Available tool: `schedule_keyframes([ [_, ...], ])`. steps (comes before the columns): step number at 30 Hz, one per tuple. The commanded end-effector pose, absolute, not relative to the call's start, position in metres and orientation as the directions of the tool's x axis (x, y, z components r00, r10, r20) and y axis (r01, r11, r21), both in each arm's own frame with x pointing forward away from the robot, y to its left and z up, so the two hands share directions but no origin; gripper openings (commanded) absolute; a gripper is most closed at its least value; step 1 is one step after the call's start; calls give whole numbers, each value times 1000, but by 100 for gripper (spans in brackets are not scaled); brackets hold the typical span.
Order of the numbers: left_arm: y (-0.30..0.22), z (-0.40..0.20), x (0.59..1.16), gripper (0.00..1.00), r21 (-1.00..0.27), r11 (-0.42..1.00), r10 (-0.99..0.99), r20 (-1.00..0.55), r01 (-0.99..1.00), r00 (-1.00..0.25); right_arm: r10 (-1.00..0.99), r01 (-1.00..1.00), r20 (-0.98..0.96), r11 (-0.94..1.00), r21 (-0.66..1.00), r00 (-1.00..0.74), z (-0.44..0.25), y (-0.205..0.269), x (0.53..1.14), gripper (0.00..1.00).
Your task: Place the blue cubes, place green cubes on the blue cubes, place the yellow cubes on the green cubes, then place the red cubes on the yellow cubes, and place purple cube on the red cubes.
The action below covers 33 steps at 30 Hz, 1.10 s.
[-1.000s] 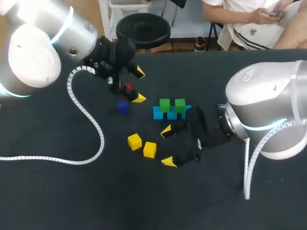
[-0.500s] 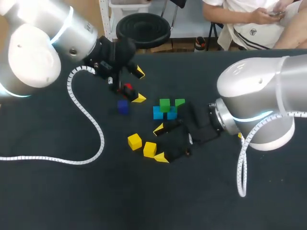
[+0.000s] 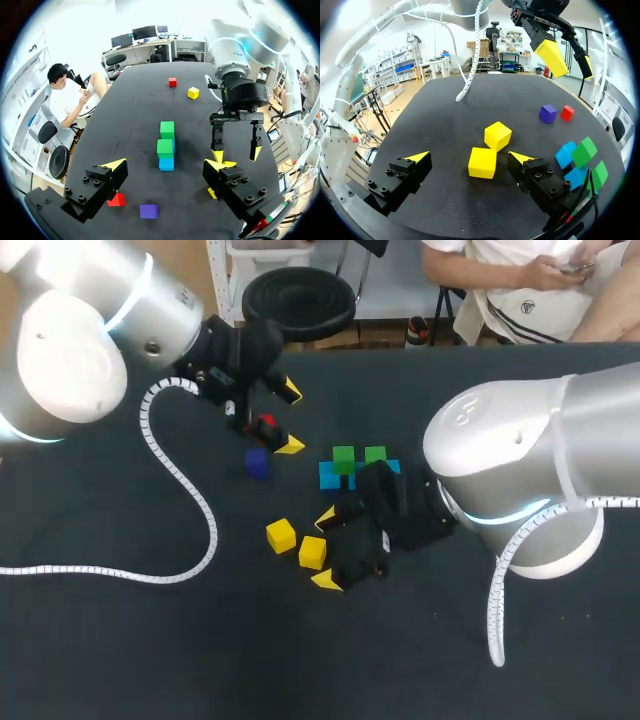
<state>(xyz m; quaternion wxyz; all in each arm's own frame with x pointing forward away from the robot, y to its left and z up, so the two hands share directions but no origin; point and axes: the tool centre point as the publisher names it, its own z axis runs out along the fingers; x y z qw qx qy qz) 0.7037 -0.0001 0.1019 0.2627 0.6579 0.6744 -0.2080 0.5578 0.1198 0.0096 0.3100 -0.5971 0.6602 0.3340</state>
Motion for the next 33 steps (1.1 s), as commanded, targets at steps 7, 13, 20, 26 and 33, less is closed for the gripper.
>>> schedule_keyframes([
  [7,1,102,704,100,66,47,777,-630,997,5,-562,-996,-823,34,78,-83,-2,119,570,100],
  [13,1,102,704,100,66,47,777,-630,997,5,-556,-995,-826,30,92,-94,-9,122,569,100],
  [20,1,102,704,100,66,47,777,-630,997,5,-555,-994,-826,34,100,-102,-15,127,568,100],
  [26,1,102,704,100,66,47,777,-630,997,5,-554,-995,-827,31,93,-95,-16,128,569,44],
  [33,1,102,704,100,66,47,777,-630,997,5,-557,-995,-825,35,90,-94,-13,124,569,72],
])
